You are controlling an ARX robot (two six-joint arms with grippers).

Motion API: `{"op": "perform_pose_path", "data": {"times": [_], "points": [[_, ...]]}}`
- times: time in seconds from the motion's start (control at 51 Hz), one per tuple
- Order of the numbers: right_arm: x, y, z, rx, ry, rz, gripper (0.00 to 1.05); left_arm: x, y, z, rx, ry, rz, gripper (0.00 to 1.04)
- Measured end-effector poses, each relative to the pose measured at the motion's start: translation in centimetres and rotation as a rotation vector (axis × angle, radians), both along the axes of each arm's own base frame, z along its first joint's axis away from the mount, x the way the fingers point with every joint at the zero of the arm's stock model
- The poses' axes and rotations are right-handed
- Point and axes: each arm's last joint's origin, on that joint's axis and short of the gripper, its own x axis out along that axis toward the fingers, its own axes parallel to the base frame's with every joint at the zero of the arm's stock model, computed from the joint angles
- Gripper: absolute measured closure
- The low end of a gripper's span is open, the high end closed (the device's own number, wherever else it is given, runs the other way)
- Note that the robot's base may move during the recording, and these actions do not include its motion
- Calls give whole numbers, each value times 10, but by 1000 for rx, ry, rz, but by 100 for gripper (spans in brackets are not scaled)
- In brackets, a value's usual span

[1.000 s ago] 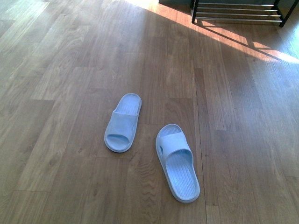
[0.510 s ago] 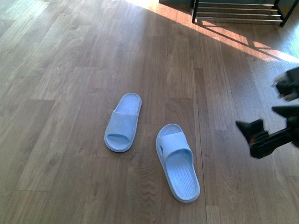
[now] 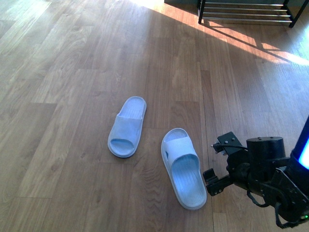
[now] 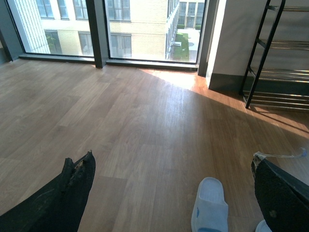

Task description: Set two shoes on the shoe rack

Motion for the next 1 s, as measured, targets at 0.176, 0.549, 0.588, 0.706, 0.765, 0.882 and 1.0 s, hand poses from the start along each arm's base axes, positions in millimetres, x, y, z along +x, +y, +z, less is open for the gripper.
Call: {"op": "perform_pose_path", "data": {"times": [0.176,0.549,0.588,0.706,0.765,0.882,1.0], "points": [[19,19,-15,59,31,-61,9,0,0,0,0,0,0,9],[25,41,-10,110,62,-100,9,0,0,0,0,0,0,9],[19,40,-4,124,61,-91,9,0,0,0,0,0,0,9],[15,40,8,184,60,-96,9,0,0,0,0,0,0,9],[19,42,10,202,55,-104,9,0,0,0,0,0,0,9],[30,49,9,211,50,-117,9,0,0,0,0,0,0,9],[49,62,-1,206,41,-137,9,0,0,0,0,0,0,9]]}}
